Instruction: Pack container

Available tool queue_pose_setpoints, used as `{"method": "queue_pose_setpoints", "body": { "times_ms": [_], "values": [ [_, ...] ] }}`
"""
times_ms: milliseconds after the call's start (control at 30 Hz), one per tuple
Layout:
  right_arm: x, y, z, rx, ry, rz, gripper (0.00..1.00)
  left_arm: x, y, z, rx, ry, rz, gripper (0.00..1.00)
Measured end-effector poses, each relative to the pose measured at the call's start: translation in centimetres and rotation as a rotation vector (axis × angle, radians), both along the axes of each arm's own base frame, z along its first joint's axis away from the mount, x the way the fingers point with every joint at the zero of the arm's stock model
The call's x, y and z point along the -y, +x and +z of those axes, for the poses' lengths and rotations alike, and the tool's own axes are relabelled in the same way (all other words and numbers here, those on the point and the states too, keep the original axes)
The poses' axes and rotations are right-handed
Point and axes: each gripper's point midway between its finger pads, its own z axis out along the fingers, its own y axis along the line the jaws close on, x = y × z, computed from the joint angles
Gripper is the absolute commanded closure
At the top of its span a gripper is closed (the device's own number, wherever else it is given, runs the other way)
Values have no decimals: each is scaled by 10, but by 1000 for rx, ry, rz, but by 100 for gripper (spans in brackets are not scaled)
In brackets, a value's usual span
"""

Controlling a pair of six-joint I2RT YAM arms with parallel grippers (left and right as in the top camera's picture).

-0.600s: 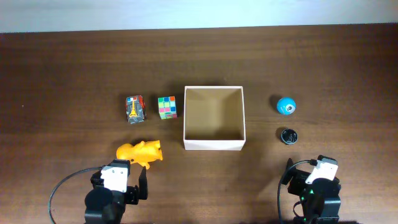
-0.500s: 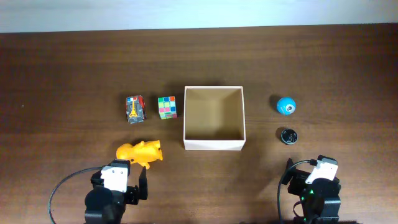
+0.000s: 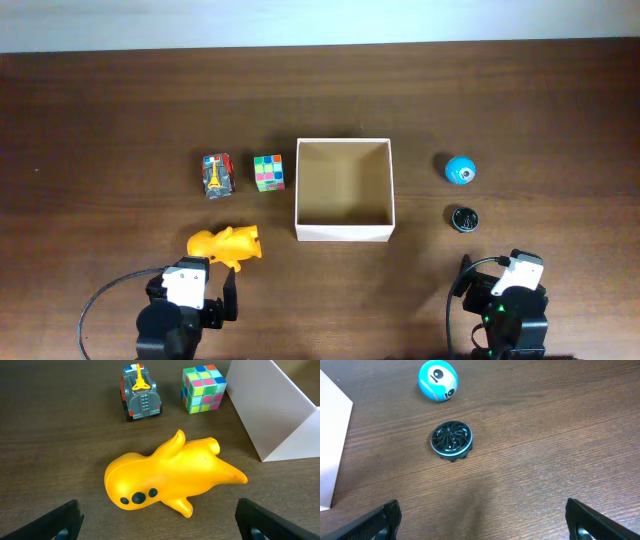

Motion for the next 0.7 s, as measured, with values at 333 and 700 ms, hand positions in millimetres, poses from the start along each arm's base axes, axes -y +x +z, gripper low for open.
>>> {"method": "queue_pose_setpoints", "body": {
  "times_ms": [333, 700],
  "values": [
    [0, 0, 0, 1, 0, 0, 1, 0, 0, 0, 0, 0, 0, 1],
    [0, 0, 1, 3, 0, 0, 1, 0, 4, 7, 33, -3, 0, 1]
  ]
}}
